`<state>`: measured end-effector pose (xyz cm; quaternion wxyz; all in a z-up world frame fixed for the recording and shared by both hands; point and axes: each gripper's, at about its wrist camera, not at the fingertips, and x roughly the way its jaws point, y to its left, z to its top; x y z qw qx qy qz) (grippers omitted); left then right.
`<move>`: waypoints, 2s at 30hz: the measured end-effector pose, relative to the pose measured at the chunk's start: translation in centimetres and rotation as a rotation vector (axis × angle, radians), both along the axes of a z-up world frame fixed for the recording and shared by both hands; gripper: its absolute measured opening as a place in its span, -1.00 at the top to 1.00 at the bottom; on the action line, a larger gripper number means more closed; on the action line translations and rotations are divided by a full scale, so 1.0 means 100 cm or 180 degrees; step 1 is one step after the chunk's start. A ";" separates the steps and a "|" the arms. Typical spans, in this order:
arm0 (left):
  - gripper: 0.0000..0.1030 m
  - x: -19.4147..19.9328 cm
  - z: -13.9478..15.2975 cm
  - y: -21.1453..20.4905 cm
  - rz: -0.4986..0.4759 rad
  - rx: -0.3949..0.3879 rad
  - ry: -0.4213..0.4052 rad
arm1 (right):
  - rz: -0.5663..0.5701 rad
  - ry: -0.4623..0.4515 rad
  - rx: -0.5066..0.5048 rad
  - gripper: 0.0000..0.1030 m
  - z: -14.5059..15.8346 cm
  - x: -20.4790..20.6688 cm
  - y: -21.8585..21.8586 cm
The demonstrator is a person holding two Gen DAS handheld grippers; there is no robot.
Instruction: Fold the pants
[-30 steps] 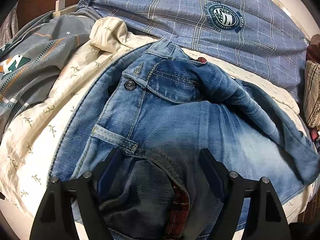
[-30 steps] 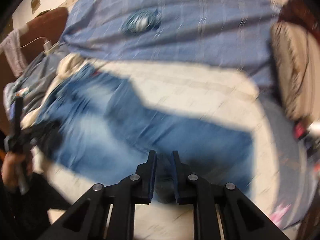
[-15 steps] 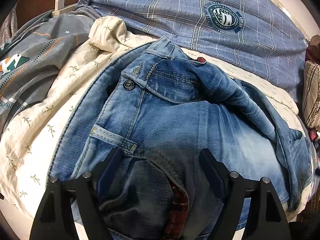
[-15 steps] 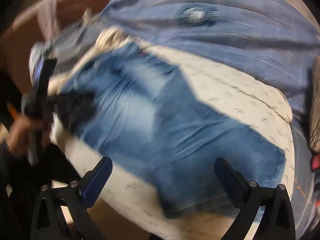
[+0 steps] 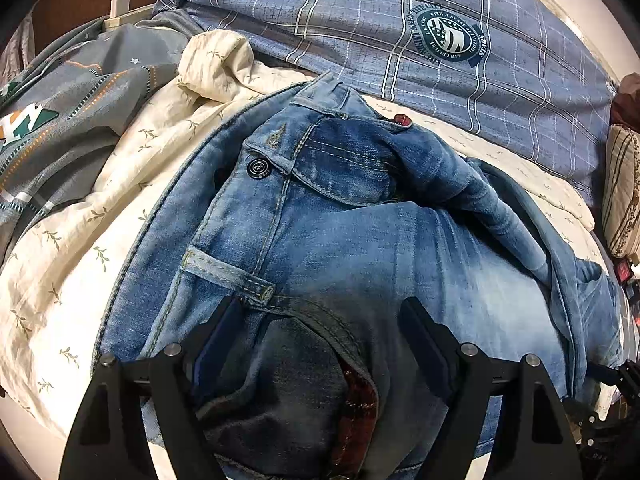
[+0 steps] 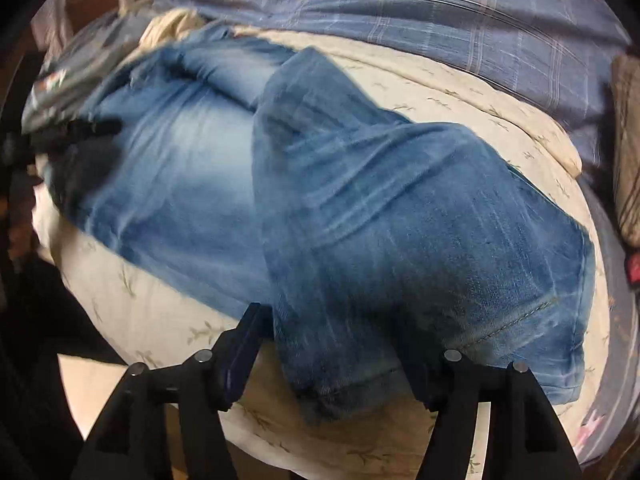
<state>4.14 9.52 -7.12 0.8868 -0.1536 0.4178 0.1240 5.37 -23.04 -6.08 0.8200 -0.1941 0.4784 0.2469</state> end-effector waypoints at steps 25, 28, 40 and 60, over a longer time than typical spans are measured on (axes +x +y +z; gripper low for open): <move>-0.61 -0.001 -0.001 -0.001 0.0027 -0.0036 -0.0018 | -0.0433 -0.0299 0.0181 0.87 0.078 0.085 -0.037; -0.61 -0.001 -0.001 -0.001 0.0027 -0.0036 -0.0019 | -0.0476 -0.0589 0.0018 0.87 0.096 0.125 -0.031; -0.70 0.002 -0.002 -0.006 -0.0053 0.0044 -0.0021 | -0.1589 -0.0480 -0.0370 -0.21 0.032 0.320 -0.060; -0.70 0.077 0.069 0.101 -0.0068 -0.0815 -0.0586 | -0.1414 0.0186 0.1474 -0.92 0.059 0.219 -0.130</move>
